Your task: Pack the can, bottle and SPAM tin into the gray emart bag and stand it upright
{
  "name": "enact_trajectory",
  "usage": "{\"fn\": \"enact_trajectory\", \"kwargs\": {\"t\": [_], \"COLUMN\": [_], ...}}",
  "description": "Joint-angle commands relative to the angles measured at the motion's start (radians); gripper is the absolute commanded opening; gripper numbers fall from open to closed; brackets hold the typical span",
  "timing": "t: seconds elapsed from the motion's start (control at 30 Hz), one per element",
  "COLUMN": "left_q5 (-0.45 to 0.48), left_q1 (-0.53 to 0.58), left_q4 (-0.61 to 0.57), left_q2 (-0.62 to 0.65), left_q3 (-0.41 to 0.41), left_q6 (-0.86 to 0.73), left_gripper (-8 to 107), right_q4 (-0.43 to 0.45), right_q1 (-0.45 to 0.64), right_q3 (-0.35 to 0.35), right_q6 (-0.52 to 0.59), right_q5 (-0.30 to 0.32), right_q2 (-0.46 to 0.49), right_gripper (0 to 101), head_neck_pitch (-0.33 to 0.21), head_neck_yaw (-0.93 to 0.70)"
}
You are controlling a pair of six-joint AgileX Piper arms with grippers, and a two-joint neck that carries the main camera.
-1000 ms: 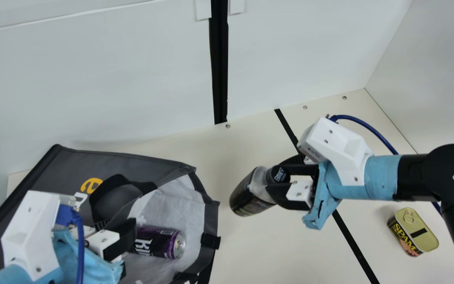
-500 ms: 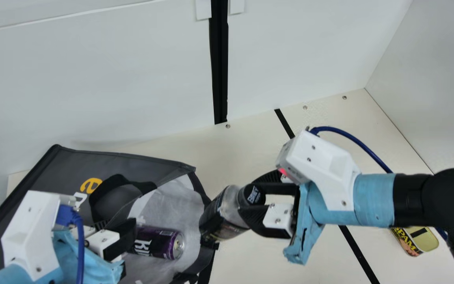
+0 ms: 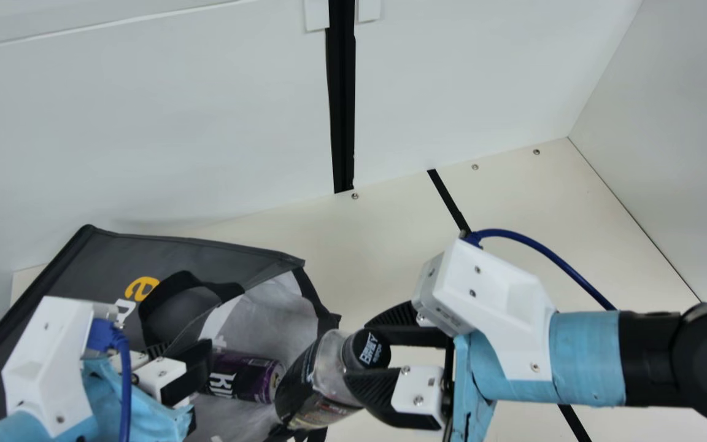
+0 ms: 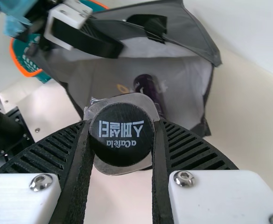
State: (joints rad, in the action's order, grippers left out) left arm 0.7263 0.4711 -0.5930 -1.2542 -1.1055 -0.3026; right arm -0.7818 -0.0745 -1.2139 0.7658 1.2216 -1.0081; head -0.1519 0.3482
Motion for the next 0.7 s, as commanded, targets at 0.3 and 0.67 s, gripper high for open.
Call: {"fn": "enact_trajectory", "kwargs": {"t": [0.3,0.67], "left_q5": [0.000,0.000], "left_q1": [0.000,0.000], "left_q4": [0.000,0.000], "left_q2": [0.000,0.000], "left_q3": [0.000,0.000], "left_q6": [0.000,0.000], "left_gripper": [-8,-8], "right_q4": [-0.077,-0.154], "right_q1": [0.027,0.079], "right_q3": [0.021,0.062], "right_q6": [0.073,0.198], "right_q5": [-0.002,-0.002], "right_q2": [-0.014,-0.047], "right_gripper": [0,0], "head_neck_pitch": [-0.023,-0.023], "head_neck_yaw": [0.001,0.001]}}
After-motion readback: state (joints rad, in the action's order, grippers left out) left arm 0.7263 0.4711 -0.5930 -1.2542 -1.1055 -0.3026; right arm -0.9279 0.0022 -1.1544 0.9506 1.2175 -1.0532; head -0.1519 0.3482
